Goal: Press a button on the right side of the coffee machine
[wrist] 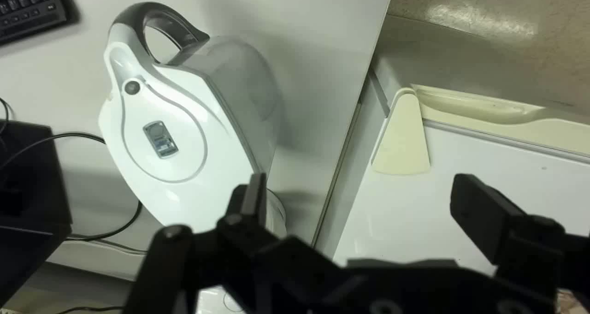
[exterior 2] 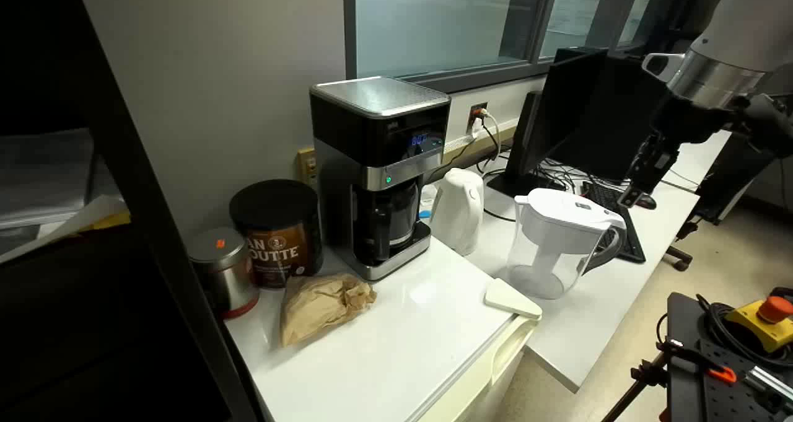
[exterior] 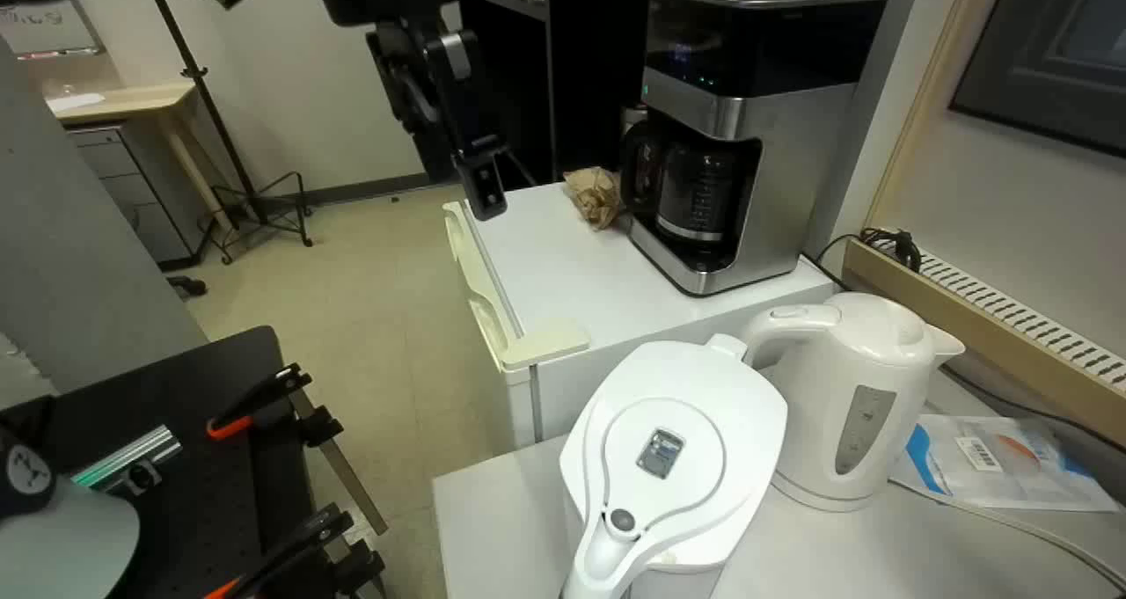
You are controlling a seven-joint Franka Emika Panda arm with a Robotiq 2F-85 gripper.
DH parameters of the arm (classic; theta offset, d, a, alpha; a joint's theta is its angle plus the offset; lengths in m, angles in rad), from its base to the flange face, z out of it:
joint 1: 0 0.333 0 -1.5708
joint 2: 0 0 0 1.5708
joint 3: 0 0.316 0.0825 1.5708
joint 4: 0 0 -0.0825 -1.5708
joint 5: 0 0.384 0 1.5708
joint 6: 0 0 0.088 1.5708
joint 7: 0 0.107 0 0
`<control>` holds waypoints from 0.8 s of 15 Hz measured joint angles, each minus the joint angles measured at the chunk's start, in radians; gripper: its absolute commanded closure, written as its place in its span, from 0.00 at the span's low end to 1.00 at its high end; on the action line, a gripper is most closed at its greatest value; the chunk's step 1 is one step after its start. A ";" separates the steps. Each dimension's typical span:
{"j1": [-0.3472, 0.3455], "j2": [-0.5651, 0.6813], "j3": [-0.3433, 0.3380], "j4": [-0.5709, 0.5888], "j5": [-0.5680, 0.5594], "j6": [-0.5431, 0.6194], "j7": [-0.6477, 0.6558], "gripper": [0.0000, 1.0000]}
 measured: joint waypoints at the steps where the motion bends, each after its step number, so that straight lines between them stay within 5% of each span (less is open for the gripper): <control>1: 0.000 0.000 0.000 0.000 0.000 0.000 0.000 0.00; 12: 0.001 0.000 0.017 0.001 -0.014 0.000 0.000 0.00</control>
